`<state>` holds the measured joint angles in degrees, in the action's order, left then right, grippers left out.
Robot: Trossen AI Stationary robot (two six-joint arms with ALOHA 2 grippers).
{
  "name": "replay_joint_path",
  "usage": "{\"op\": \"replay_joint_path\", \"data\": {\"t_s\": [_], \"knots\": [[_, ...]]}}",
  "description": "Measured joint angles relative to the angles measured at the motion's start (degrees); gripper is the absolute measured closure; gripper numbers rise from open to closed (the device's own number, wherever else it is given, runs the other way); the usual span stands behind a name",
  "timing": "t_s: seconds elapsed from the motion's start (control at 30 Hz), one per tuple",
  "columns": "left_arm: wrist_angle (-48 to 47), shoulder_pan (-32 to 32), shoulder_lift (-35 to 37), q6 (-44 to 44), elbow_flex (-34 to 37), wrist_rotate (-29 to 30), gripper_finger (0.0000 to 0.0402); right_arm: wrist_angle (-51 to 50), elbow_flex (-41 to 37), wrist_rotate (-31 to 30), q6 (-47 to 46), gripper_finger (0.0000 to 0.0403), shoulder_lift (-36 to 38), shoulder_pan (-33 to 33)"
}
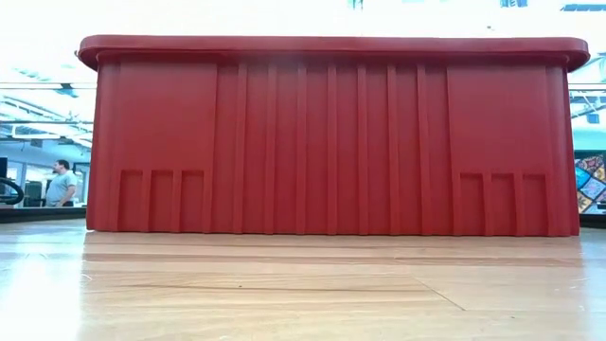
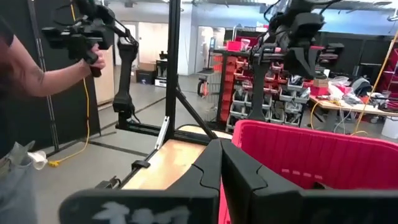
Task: Pick and place slides into bin
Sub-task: Return to Home Position
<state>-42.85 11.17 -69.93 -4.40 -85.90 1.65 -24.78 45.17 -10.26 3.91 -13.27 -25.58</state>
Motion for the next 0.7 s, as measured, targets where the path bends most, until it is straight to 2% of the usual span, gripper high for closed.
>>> {"op": "replay_joint_path", "data": {"t_s": [0.23,0.43,0.53,0.7], "knots": [[9.72,-2.27,16.25,1.97,16.02,-0.04,0.0395,0.50,-1.23,0.07,1.78,0.0403,3.30,0.00],[17.44,-3.68,29.45,3.56,27.57,0.10,0.0400,8.10,-9.15,0.07,1.81,0.0403,10.04,0.00],[20.62,-4.15,35.21,3.47,32.59,1.62,0.0395,10.56,-12.93,0.00,1.58,0.0403,13.25,-0.01],[20.96,-4.16,44.35,3.76,38.50,4.06,0.0400,13.42,-14.91,-0.15,1.34,0.0403,12.66,-0.02]]}}
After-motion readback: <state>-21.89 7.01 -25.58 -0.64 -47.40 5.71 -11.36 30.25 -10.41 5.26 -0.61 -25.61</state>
